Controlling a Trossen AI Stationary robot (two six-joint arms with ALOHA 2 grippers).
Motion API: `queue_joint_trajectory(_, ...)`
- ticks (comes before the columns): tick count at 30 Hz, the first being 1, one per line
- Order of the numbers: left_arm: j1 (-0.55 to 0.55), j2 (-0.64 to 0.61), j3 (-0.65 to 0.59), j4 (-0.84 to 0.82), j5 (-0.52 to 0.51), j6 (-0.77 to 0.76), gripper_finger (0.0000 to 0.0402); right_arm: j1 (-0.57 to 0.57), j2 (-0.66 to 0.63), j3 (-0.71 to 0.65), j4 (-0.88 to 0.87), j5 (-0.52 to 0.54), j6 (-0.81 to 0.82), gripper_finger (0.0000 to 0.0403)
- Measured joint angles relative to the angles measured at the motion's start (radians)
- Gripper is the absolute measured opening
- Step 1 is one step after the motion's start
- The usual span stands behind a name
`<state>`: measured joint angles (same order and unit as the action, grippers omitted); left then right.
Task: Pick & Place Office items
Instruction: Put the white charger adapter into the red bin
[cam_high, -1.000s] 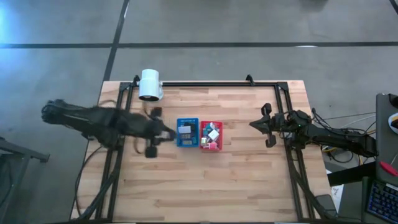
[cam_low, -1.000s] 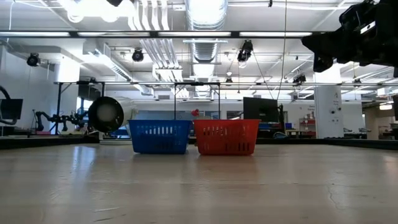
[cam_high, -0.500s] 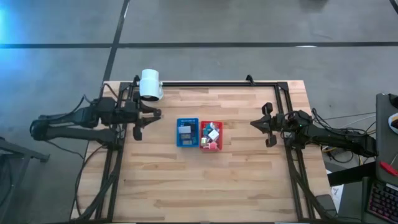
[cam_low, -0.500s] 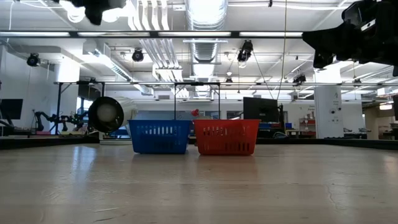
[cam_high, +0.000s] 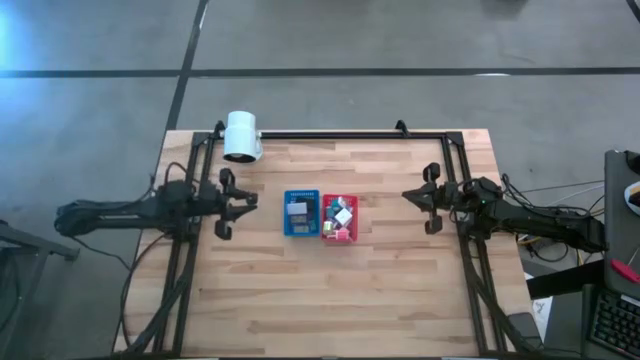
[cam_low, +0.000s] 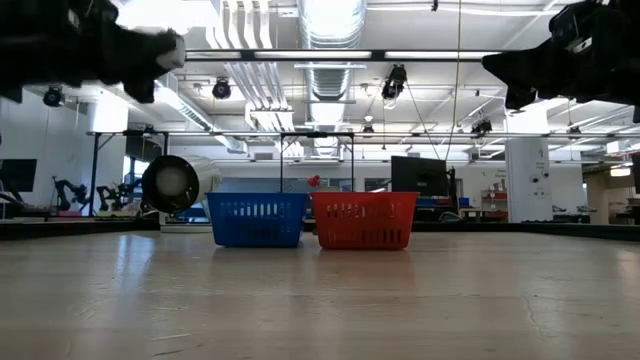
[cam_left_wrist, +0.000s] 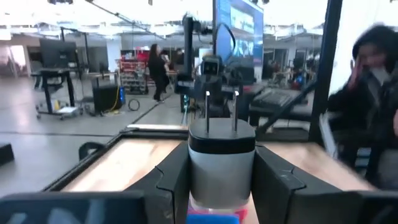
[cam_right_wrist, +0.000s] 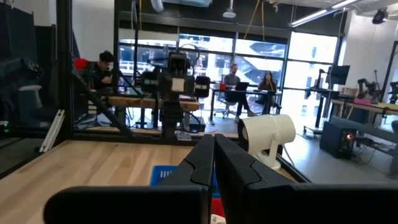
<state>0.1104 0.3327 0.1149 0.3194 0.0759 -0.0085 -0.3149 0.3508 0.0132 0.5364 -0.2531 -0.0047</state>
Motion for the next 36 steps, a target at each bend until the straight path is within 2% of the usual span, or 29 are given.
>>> queue_joint_trajectory(5,0.004,-0.016,-0.089,-0.001,-0.024,0.060,0.0125,0.000,0.011,0.000,-0.007,0.002,0.013,0.0008)
queue_joint_trajectory(9,0.009,-0.016,-0.084,-0.100,-0.030,0.101,0.0125,0.000,0.031,0.000,-0.007,0.002,0.021,0.0008)
queue_joint_trajectory(19,0.014,-0.055,-0.084,-0.211,-0.032,0.171,0.0125,0.000,0.066,0.000,-0.006,0.003,0.001,0.0008)
queue_joint_trajectory(24,0.014,-0.103,-0.109,-0.194,0.046,0.192,0.0125,0.000,0.066,0.000,-0.006,0.003,0.001,0.0008)
queue_joint_trajectory(36,0.014,-0.128,-0.109,-0.231,0.048,0.185,0.0125,0.000,0.065,0.000,-0.001,0.021,0.002,0.0008)
